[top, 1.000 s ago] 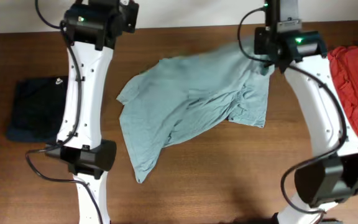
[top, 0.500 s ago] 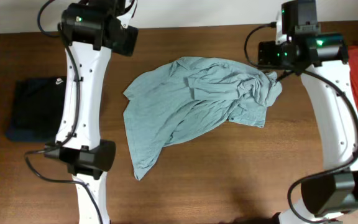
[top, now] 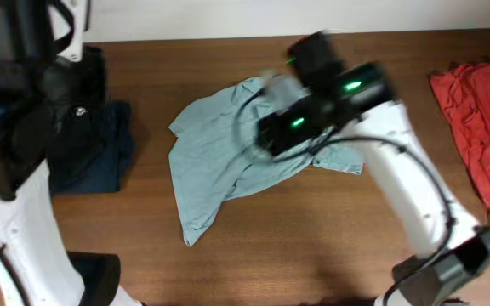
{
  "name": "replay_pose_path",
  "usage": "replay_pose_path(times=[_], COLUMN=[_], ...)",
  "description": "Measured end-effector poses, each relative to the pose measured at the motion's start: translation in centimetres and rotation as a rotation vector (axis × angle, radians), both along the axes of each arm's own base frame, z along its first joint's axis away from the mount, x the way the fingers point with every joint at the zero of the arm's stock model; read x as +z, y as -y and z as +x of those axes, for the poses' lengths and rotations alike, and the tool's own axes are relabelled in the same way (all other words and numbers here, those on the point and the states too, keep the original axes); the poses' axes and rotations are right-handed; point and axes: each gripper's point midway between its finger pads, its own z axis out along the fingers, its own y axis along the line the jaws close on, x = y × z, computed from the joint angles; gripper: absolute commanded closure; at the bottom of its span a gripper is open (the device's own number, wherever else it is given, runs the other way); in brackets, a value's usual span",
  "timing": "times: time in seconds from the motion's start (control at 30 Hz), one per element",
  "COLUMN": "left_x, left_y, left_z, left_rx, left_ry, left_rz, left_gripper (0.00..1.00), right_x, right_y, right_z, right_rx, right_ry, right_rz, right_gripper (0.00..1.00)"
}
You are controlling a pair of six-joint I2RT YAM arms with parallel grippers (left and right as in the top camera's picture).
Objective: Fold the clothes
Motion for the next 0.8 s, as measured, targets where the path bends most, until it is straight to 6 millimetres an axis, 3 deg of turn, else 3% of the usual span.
replay_pose_path(times=[0.03,0.13,0.23,0.33,0.4,0.5,0.6,0.8], left_x=[0.0,-0.7,-1.7,-1.8,-1.8,-1.8,-1.8,-1.8], left_y=[-0.3,-1.7,-3.8,-5.2,-5.7,-6.0,-6.0,-5.8], left_z=[0.0,0.6,1.3,1.2,1.2,1.2,1.2,1.2], left_rx=[0.01,0.053,0.117,0.148,0.158,0.165,0.162,0.154], left_ry=[0.0,-0.02,-0.051,-0.053,-0.052,-0.05,-0.049,-0.05], left_rz=[-0.002,-0.006,-0.012,-0.032,-0.044,-0.054,-0.058,-0.065], left_gripper=[0.51,0.51,0.51,0.51,0.51,0.51,0.51,0.51], right_x=[-1.5,-5.3,-12.3,-15.4,-16.3,-16.8,-17.2,-19.3], right_y=[-2.3,-5.8,-9.4,-11.6,-13.2,-15.5,-17.1,-18.0], right_z=[-1.7,-4.9,-9.7,-12.7,-14.1,-14.9,-14.2,-12.1], right_rx=[0.076,0.204,0.367,0.481,0.54,0.575,0.548,0.455], right_ry=[-0.026,-0.091,-0.194,-0.203,-0.163,-0.077,-0.013,0.025], right_rz=[-0.031,-0.106,-0.257,-0.329,-0.343,-0.331,-0.308,-0.316], right_gripper=[0.25,0.25,0.25,0.21,0.21,0.21,0.21,0.25])
